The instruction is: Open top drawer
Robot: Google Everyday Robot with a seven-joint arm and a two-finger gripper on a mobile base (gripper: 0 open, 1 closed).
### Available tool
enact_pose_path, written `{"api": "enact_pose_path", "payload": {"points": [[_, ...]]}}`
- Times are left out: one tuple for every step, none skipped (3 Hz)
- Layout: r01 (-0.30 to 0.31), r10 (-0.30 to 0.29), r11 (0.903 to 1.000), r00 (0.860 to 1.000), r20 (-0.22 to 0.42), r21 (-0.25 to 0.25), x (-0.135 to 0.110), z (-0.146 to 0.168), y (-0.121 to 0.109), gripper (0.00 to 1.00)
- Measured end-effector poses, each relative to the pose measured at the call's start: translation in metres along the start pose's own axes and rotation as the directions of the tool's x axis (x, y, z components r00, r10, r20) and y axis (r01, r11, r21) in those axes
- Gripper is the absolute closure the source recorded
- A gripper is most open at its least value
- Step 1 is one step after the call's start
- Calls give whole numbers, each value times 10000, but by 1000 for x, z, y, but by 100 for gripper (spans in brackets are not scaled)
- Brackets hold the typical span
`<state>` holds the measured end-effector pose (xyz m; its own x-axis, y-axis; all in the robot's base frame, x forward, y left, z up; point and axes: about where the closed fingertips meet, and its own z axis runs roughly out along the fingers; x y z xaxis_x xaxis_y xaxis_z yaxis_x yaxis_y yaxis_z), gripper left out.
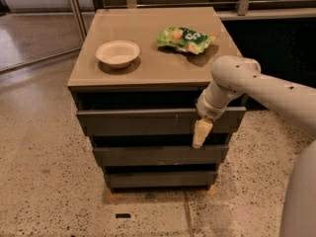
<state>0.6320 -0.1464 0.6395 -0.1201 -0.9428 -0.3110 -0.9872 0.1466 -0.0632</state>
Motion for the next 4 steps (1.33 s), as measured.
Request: {"api": "enact_pose_path", "payload": {"points": [[-187,187,9989,9998,1,-424,2,-2,11,0],[-349,353,9951,9994,26,-928,4,-2,28,0],[-421,430,9926,9991,55,-1138,4,-5,36,0],[-503,531,9876,9985,149,-1489,2,-5,52,0]]}}
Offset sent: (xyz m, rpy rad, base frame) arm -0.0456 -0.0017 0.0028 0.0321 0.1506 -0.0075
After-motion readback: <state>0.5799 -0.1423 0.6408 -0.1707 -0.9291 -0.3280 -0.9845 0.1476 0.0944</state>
